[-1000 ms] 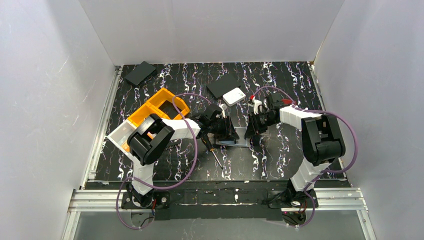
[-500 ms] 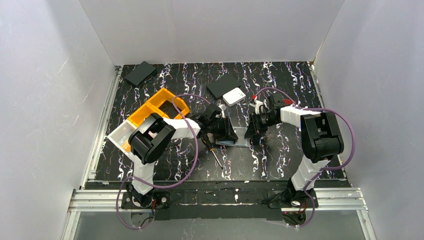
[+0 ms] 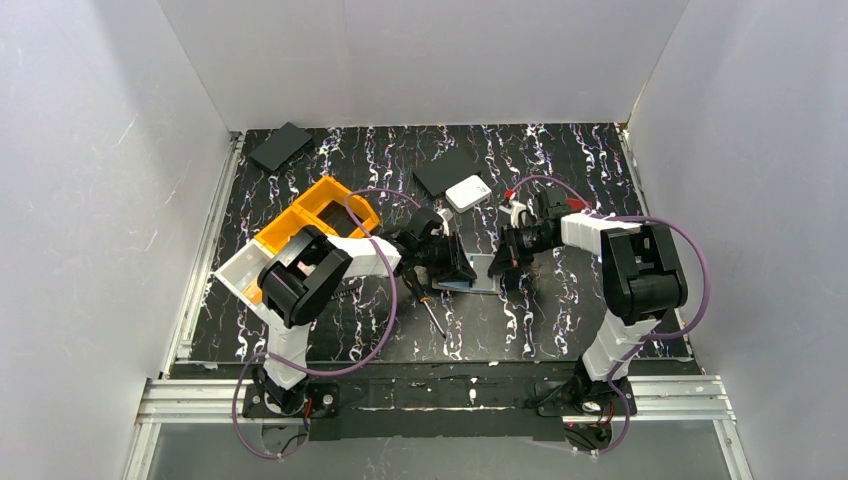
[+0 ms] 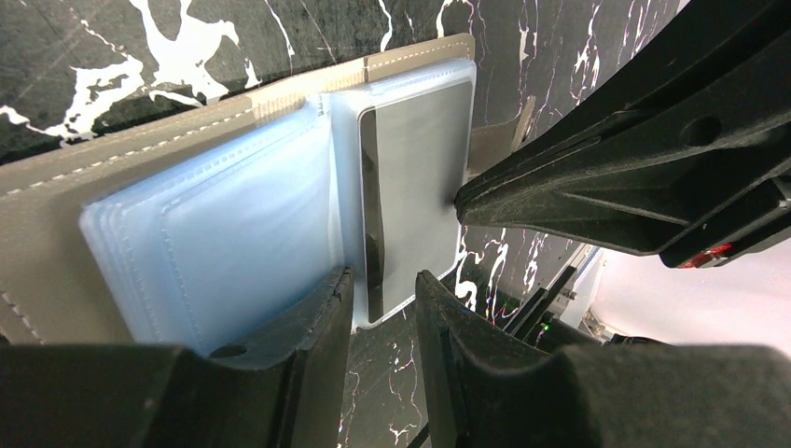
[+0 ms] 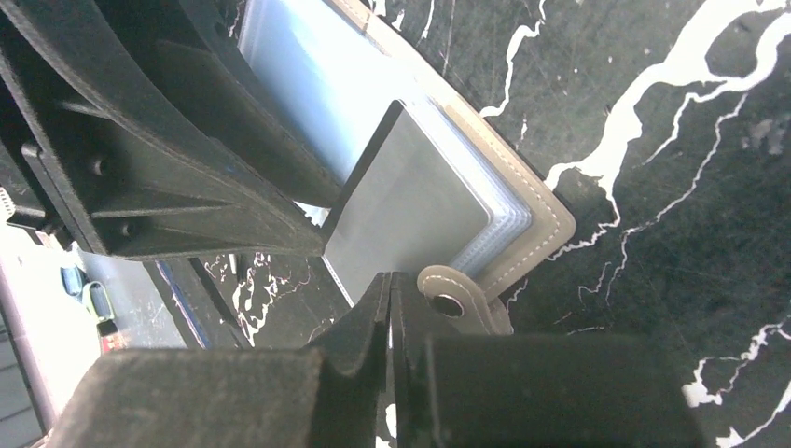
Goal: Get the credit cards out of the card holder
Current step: Remove the credit card from the card holder.
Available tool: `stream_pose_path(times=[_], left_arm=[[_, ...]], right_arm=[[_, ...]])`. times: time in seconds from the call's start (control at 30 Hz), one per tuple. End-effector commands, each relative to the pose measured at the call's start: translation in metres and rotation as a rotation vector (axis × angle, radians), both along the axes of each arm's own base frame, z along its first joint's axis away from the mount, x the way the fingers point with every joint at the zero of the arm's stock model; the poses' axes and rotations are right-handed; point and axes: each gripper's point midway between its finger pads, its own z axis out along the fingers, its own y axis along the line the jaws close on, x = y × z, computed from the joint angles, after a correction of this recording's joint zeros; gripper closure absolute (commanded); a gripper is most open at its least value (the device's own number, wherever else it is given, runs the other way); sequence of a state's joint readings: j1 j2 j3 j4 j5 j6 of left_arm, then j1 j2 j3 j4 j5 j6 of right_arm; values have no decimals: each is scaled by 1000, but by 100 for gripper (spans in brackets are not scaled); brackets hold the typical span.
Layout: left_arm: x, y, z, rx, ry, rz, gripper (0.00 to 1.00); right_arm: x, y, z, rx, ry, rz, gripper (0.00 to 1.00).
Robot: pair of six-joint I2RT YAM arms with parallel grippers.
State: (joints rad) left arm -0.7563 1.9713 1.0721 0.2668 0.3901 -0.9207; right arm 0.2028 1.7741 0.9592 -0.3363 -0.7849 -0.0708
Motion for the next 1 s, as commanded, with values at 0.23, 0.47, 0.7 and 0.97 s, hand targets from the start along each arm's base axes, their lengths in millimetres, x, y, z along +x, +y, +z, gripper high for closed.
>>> stream_pose_path(times=[0.23,0.47,0.7,0.97], left_arm=[[-3,7,-14,37,23,13,70],[-2,8,-14,38,24,13,70],[-2,6,-12,30,20,6,70],[-3,6,-12,29,24,3,70]], right_arm=[[9,-11,-5,-63,-36,-48,82],[14,-18,0,-100,-91,-61,78],[12,-14,0,-77,-73,-49,76],[9,-7,12,-16,-90,-23,84]])
